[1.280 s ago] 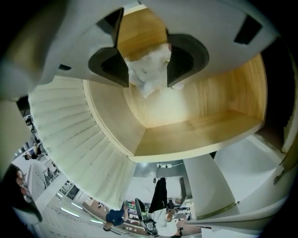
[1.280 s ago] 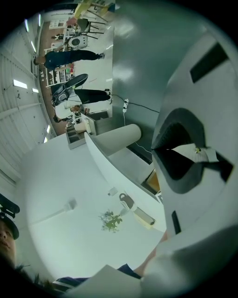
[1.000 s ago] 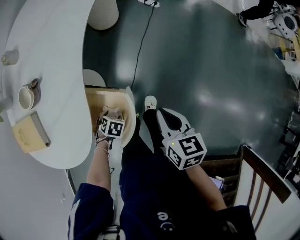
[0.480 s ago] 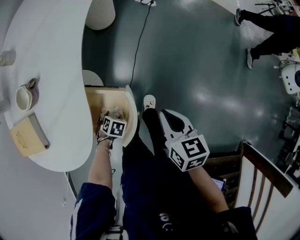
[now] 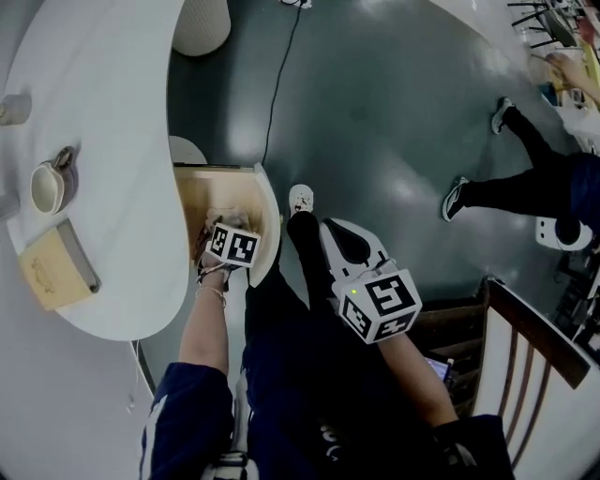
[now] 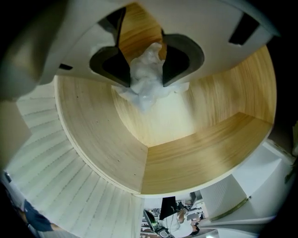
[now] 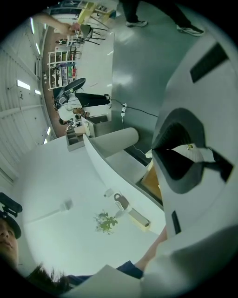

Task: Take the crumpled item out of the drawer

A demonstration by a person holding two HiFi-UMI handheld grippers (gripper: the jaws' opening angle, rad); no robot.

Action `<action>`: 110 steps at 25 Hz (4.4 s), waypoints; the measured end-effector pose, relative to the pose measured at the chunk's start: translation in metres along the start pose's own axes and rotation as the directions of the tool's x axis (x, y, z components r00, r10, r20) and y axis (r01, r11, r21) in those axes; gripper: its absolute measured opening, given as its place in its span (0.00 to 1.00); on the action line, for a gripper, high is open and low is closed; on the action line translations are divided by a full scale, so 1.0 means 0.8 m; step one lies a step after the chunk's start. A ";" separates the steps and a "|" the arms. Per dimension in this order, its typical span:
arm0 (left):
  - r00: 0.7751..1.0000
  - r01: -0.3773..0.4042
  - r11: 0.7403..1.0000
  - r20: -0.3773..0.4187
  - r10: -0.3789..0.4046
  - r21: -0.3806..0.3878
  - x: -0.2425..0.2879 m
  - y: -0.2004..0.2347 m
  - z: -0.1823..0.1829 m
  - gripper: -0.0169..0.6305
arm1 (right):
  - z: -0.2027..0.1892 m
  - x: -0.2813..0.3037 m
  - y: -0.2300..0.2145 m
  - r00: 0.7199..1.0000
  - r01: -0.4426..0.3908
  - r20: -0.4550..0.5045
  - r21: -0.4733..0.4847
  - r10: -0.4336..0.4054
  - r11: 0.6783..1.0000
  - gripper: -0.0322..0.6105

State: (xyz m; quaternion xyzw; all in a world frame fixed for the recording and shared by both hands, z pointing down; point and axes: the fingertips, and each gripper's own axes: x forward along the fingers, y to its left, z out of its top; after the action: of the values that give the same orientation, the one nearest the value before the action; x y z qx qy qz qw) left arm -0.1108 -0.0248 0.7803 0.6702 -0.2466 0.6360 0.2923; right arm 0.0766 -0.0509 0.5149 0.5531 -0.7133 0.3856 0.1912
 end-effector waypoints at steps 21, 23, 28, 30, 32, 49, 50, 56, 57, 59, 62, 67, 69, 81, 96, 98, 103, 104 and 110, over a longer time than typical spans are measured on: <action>0.999 -0.027 0.996 0.045 0.031 -0.086 -0.021 0.017 0.004 0.05 | -0.015 -0.019 0.006 1.000 0.006 0.015 -0.002 -0.006 1.000 0.06; 0.998 -0.026 0.996 0.047 0.030 -0.088 -0.026 0.014 0.004 0.05 | -0.018 -0.019 0.009 1.000 0.004 0.007 -0.005 -0.004 1.000 0.06; 0.998 -0.039 0.994 0.046 0.044 -0.100 -0.039 0.012 0.001 0.05 | -0.021 -0.022 0.017 1.000 -0.017 -0.001 0.021 0.017 1.000 0.06; 0.998 -0.036 0.993 0.052 0.042 -0.113 -0.047 0.009 -0.001 0.05 | -0.021 -0.025 0.019 1.000 -0.019 -0.003 -0.002 0.019 1.000 0.06; 0.998 -0.026 0.993 0.050 0.032 -0.114 -0.051 0.003 -0.006 0.05 | -0.021 -0.026 0.022 1.000 -0.019 -0.009 -0.025 0.018 1.000 0.06; 0.980 -0.057 0.981 0.175 0.090 -0.186 -0.128 -0.023 0.000 0.05 | -0.022 -0.042 0.008 0.999 -0.001 -0.049 -0.038 -0.001 0.999 0.06; 0.978 -0.060 0.981 0.187 0.095 -0.184 -0.134 -0.023 0.001 0.05 | -0.022 -0.042 0.009 0.999 -0.005 -0.050 -0.040 0.003 0.999 0.06; 0.960 -0.070 0.985 0.259 0.110 -0.160 -0.172 -0.033 0.012 0.05 | -0.021 -0.043 0.012 0.998 -0.025 -0.054 -0.049 0.023 0.998 0.06; 0.956 -0.073 0.985 0.269 0.114 -0.159 -0.178 -0.033 0.014 0.05 | -0.021 -0.042 0.014 0.998 -0.031 -0.055 -0.054 0.028 0.998 0.06; 0.948 -0.069 0.982 0.294 0.119 -0.175 -0.192 -0.032 0.018 0.05 | -0.020 -0.041 0.018 0.998 -0.041 -0.056 -0.064 0.038 0.997 0.06; 0.930 -0.040 0.968 0.346 0.128 -0.249 -0.219 -0.027 0.025 0.05 | -0.018 -0.041 0.025 0.997 -0.058 -0.057 -0.075 0.054 0.996 0.06; 0.900 0.004 0.946 0.414 0.138 -0.324 -0.258 -0.020 0.034 0.05 | -0.008 -0.036 0.040 0.996 -0.081 -0.045 -0.093 0.077 0.992 0.06; 0.887 0.005 0.945 0.437 0.147 -0.328 -0.272 -0.019 0.038 0.05 | -0.003 -0.034 0.047 0.995 -0.094 -0.041 -0.107 0.090 0.990 0.06; 0.805 0.024 0.924 0.555 0.209 -0.383 -0.352 -0.004 0.054 0.05 | 0.038 -0.032 0.076 0.990 -0.139 0.018 -0.142 0.143 0.980 0.06; 0.648 0.008 0.899 0.686 0.329 -0.439 -0.451 0.034 0.076 0.05 | 0.113 -0.037 0.102 0.966 -0.157 0.164 -0.243 0.201 0.957 0.06; 0.618 0.008 0.896 0.706 0.345 -0.444 -0.468 0.038 0.079 0.05 | 0.124 -0.042 0.106 0.958 -0.162 0.193 -0.244 0.212 0.956 0.06; 0.549 0.008 0.886 0.742 0.383 -0.464 -0.504 0.047 0.080 0.05 | 0.161 -0.055 0.119 0.923 -0.203 0.279 -0.235 0.266 0.951 0.06; 0.537 0.007 0.884 0.748 0.391 -0.467 -0.511 0.048 0.080 0.05 | 0.168 -0.057 0.121 0.918 -0.199 0.290 -0.248 0.269 0.948 0.06; 0.468 -0.028 0.874 0.766 0.441 -0.486 -0.549 0.055 0.080 0.05 | 0.203 -0.071 0.127 0.896 -0.170 0.349 -0.305 0.276 0.937 0.06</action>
State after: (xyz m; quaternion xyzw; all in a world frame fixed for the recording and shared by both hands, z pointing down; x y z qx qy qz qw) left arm -0.1268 -0.1191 0.3444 0.7770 -0.5768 0.1860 0.1704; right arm 0.0246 -0.1289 0.3386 0.5011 -0.8412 0.1892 0.0737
